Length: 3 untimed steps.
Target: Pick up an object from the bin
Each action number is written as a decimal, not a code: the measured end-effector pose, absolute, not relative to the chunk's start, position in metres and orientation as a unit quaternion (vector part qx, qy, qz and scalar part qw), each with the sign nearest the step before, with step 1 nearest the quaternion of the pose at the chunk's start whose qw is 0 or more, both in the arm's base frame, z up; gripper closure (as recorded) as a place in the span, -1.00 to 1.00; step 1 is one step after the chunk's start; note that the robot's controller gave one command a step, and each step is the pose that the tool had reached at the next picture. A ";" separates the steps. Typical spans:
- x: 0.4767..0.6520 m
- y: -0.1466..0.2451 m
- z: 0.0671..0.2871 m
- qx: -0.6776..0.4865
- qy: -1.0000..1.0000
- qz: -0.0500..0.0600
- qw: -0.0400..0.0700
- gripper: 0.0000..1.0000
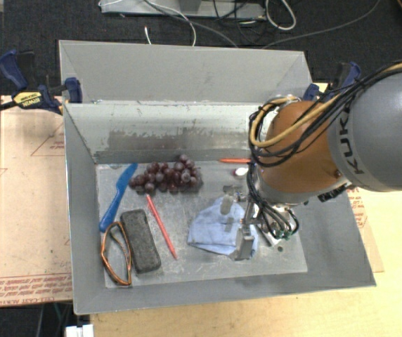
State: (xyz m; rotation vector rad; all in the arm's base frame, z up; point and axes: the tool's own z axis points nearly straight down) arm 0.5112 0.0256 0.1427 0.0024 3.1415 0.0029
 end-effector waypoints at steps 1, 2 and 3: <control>0.511 0.026 0.143 0.001 1.000 0.001 0.000 -1.00; 0.500 0.088 0.070 0.001 1.000 0.002 -0.001 1.00; 0.500 0.087 0.070 0.001 1.000 0.002 -0.001 1.00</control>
Offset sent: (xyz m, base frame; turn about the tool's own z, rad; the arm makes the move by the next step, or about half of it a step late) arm -0.0109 0.0601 -0.0725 0.0024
